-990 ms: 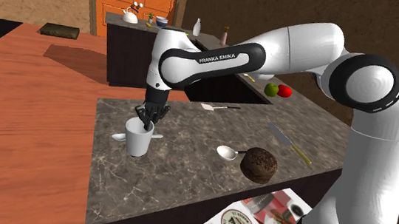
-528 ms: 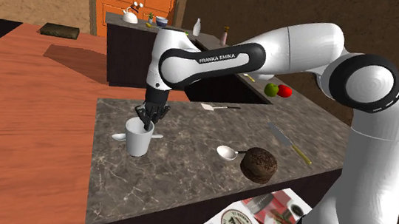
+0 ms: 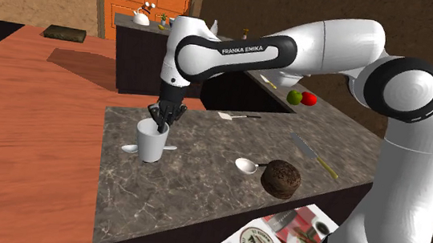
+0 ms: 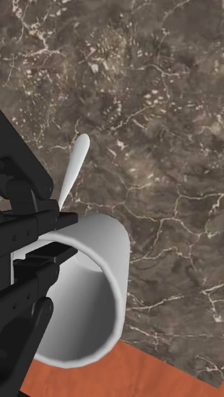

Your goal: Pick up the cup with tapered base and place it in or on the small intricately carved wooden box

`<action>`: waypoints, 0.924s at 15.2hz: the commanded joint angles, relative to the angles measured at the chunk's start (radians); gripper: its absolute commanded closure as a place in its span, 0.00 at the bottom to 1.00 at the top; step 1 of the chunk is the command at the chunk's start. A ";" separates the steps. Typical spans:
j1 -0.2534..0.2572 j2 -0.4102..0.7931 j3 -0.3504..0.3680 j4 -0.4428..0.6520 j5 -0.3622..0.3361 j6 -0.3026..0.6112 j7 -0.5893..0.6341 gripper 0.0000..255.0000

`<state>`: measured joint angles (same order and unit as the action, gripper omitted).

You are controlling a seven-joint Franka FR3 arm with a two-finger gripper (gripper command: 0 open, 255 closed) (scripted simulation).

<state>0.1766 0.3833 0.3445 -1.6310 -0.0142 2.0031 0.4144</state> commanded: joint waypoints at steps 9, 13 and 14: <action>0.001 -0.027 0.005 0.097 0.008 -0.123 0.005 1.00; 0.002 -0.032 0.007 0.144 0.009 -0.174 0.008 1.00; 0.003 -0.033 0.007 0.157 0.009 -0.187 0.009 1.00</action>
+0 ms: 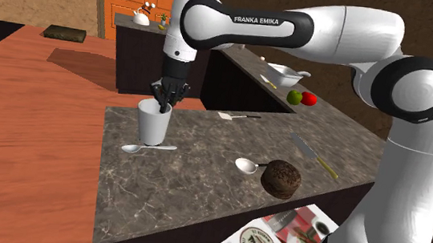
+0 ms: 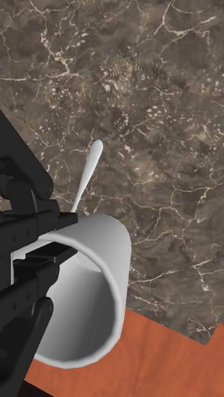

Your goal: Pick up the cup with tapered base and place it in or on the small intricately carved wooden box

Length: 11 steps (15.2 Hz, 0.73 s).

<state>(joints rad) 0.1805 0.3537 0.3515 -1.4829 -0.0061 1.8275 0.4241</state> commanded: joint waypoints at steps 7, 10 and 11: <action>0.005 0.000 0.002 0.107 -0.001 -0.107 0.006 1.00; 0.009 0.006 0.003 0.156 -0.003 -0.150 0.010 1.00; 0.009 0.007 0.003 0.164 -0.003 -0.156 0.011 1.00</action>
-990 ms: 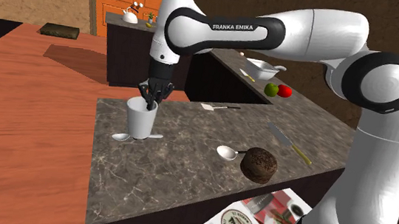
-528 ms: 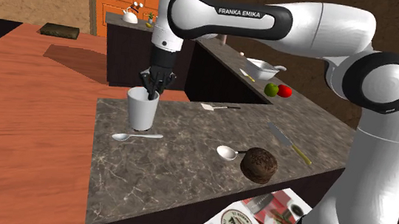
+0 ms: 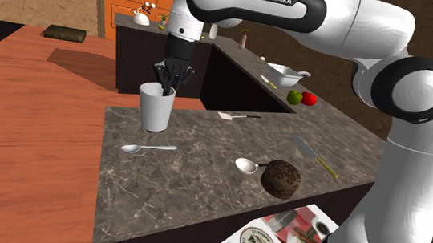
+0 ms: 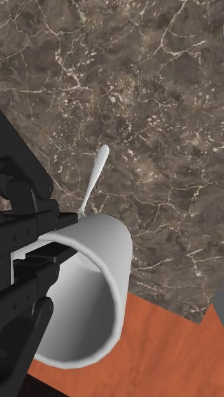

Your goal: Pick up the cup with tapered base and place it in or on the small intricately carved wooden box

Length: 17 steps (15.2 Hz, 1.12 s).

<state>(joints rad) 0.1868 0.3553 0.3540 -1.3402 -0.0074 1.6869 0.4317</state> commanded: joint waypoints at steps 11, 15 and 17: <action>-0.147 -0.439 -0.063 -0.493 0.147 0.055 -0.215 1.00; -0.174 -0.573 -0.111 -0.620 0.174 0.041 -0.298 1.00; -0.185 -0.636 -0.138 -0.676 0.180 0.029 -0.339 1.00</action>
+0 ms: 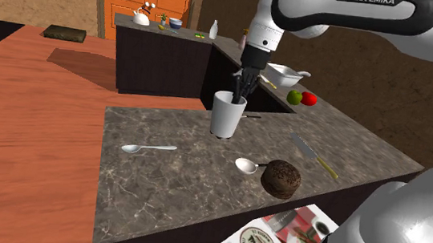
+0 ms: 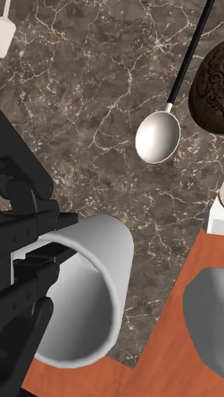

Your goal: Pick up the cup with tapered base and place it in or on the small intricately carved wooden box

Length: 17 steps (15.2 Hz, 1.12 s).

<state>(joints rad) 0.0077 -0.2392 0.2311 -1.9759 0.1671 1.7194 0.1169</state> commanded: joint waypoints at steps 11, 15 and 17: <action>-0.071 -0.338 -0.184 -0.259 -0.038 -0.110 -0.238 1.00; -0.100 -0.422 -0.253 -0.304 -0.082 -0.158 -0.317 1.00; -0.116 -0.459 -0.289 -0.320 -0.108 -0.183 -0.357 1.00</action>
<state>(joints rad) -0.1009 -0.6767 -0.0410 -2.2908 0.0715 1.5552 -0.2209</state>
